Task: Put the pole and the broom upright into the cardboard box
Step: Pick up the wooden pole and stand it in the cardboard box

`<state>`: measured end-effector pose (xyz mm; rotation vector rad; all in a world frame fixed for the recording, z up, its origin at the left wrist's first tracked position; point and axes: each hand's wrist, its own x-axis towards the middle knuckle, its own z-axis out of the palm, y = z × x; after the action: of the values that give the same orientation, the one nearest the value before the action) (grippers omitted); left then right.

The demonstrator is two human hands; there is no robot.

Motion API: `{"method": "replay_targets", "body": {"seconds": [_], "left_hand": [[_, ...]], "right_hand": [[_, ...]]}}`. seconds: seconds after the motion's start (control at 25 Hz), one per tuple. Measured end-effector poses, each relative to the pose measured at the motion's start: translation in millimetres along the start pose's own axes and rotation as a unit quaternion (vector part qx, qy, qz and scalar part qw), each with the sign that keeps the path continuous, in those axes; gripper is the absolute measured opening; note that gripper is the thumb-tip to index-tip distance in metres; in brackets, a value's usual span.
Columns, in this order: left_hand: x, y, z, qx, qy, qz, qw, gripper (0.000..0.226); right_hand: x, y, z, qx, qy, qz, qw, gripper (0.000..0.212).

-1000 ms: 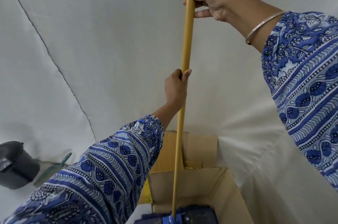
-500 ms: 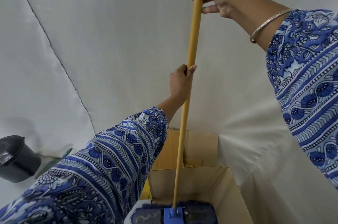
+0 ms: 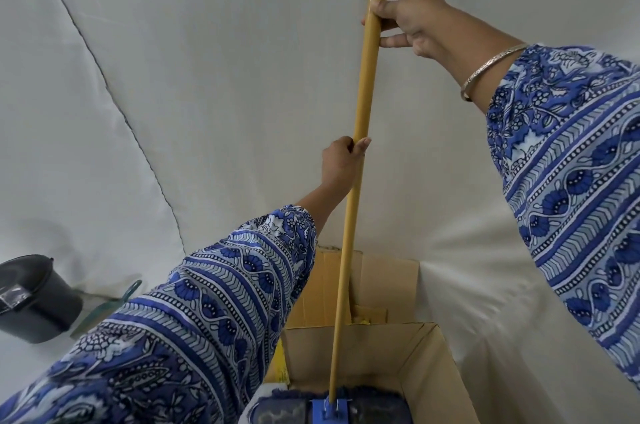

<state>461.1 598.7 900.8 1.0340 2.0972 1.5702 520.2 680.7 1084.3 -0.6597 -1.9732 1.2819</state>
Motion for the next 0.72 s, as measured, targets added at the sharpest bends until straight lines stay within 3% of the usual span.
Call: {"method": "replay_targets", "body": {"seconds": [0.08,0.24,0.52,0.64,0.72], "left_hand": [[2,0,1,0.016,-0.012,-0.005,1.000,0.028],[12,2,6,0.041,-0.022,-0.006,0.999,0.004],[42,-2,13,0.062,-0.002,-0.019,0.998,0.009],[50,-7,14,0.065,0.007,-0.024,0.998,0.018],[53,-7,15,0.062,0.007,-0.027,0.998,0.014]], "right_hand": [[6,1,1,0.007,0.003,0.011,1.000,0.007],[23,6,1,0.027,0.018,0.036,0.999,0.016],[55,16,9,0.025,0.033,0.059,0.997,0.018],[65,21,14,0.020,0.038,0.063,0.997,0.008],[67,21,16,0.017,0.042,0.064,0.997,0.016]]}}
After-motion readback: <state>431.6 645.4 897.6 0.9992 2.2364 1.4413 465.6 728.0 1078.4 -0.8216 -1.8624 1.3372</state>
